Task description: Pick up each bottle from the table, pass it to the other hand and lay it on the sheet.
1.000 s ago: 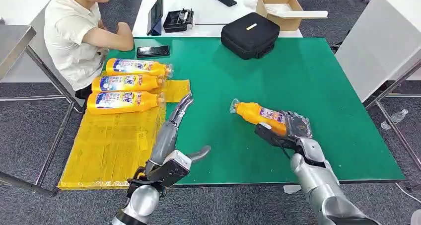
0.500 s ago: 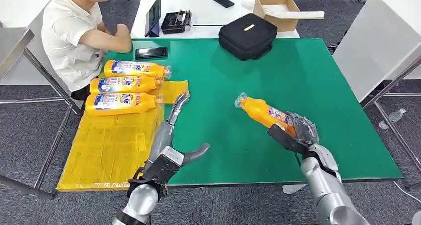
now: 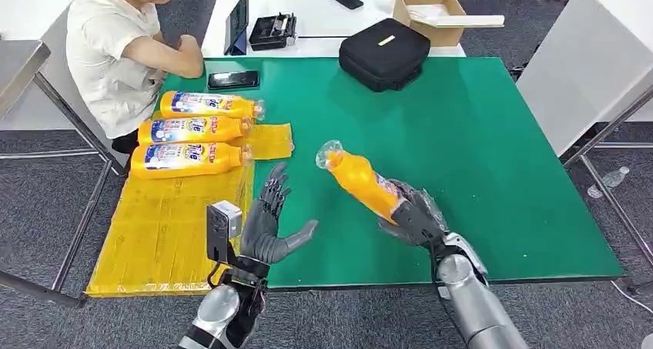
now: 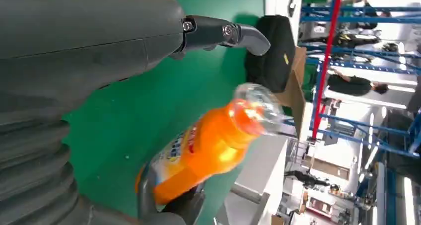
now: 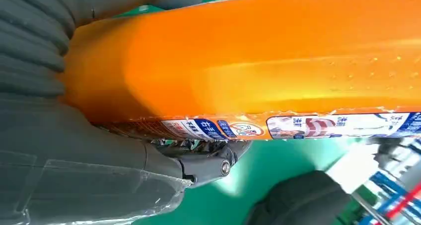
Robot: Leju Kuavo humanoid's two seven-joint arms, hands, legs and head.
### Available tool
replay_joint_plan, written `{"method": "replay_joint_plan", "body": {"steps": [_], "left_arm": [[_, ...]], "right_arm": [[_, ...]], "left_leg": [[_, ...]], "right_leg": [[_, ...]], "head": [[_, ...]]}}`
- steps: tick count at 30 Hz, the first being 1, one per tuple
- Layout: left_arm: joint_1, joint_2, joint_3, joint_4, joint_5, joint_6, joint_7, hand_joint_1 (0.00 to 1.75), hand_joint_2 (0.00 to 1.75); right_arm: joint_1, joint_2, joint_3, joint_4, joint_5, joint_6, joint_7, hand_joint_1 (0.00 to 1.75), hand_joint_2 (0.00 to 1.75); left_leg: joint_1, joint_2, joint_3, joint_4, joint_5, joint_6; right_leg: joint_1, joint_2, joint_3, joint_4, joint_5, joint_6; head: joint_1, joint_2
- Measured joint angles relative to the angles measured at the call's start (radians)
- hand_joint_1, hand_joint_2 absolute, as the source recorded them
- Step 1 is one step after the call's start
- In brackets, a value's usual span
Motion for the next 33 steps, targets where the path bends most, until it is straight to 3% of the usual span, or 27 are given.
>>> {"method": "replay_joint_plan", "body": {"steps": [12, 13, 33], "left_arm": [[-0.001, -0.001, 0.000, 0.014, -0.080, 0.021, -0.003, 0.00, 0.00], [-0.001, -0.001, 0.000, 0.014, -0.080, 0.021, -0.003, 0.00, 1.75], [-0.027, -0.003, -0.013, 0.024, 0.034, 0.038, -0.005, 0.00, 1.75]], "right_arm": [[-0.002, 0.109, 0.070, -0.086, -0.032, -0.021, 0.026, 1.75, 1.75], [-0.002, 0.111, 0.072, -0.088, -0.033, -0.021, 0.026, 1.75, 1.75], [-0.053, 0.183, 0.199, -0.101, -0.059, -0.008, -0.021, 1.75, 1.75]], "left_leg": [[0.000, 0.000, -0.005, 0.000, 0.000, 0.000], [0.000, -0.001, -0.005, 0.000, 0.000, 0.000], [0.000, -0.001, -0.006, 0.000, 0.000, 0.000]], "right_leg": [[0.000, 0.000, -0.005, 0.000, 0.000, 0.000], [0.000, 0.000, -0.005, 0.000, 0.000, 0.000], [0.000, 0.000, -0.006, 0.000, 0.000, 0.000]], "head": [[0.000, 0.000], [0.000, 0.000], [0.000, 0.000]]}}
